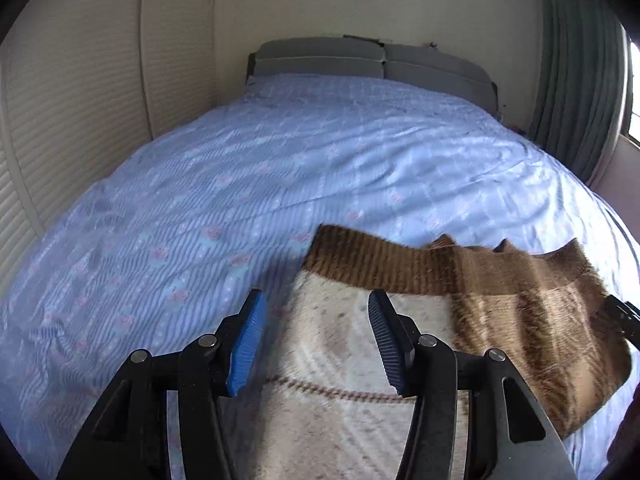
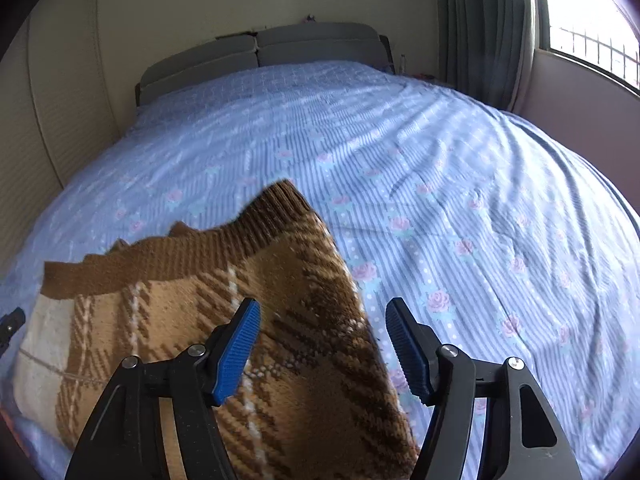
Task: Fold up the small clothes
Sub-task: 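Lay the hem onto the sweater and open both tools, then move the right tool to the folded sweater's end and close on it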
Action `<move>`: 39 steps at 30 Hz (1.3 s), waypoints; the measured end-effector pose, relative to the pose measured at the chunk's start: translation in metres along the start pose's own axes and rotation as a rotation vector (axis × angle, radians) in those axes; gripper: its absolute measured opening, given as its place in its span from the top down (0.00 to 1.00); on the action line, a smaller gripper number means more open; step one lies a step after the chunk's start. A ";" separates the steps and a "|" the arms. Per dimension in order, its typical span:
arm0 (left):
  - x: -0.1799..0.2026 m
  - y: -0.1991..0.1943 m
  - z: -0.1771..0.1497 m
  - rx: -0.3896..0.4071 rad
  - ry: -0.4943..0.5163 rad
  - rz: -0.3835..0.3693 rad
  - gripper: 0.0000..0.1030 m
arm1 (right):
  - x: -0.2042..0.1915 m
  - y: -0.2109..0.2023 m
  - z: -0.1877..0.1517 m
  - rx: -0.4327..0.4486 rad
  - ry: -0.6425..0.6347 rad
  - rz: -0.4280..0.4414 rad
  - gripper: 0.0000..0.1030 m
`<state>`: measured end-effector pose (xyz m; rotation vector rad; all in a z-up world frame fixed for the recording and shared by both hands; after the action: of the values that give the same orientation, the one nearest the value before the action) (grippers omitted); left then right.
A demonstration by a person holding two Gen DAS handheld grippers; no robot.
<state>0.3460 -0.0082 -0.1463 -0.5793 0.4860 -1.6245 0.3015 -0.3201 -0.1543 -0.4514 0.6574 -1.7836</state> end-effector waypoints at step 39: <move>0.008 0.003 -0.057 -0.154 -0.012 -0.048 0.47 | -0.006 -0.010 -0.039 -0.148 -0.071 0.054 0.25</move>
<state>0.3120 -0.0171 -0.1916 -0.7193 0.5957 -1.6375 0.2722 -0.3040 -0.1779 -0.5887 0.7479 -1.6670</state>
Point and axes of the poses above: each gripper's, at about its wrist camera, not at the fingertips, and y roughly the way its jaws point, x to its right, z to its top, the point moved 2 cm from there along y, roughly the way its jaws point, and after that the axes turned 6 degrees about -z, right-handed, at the moved point
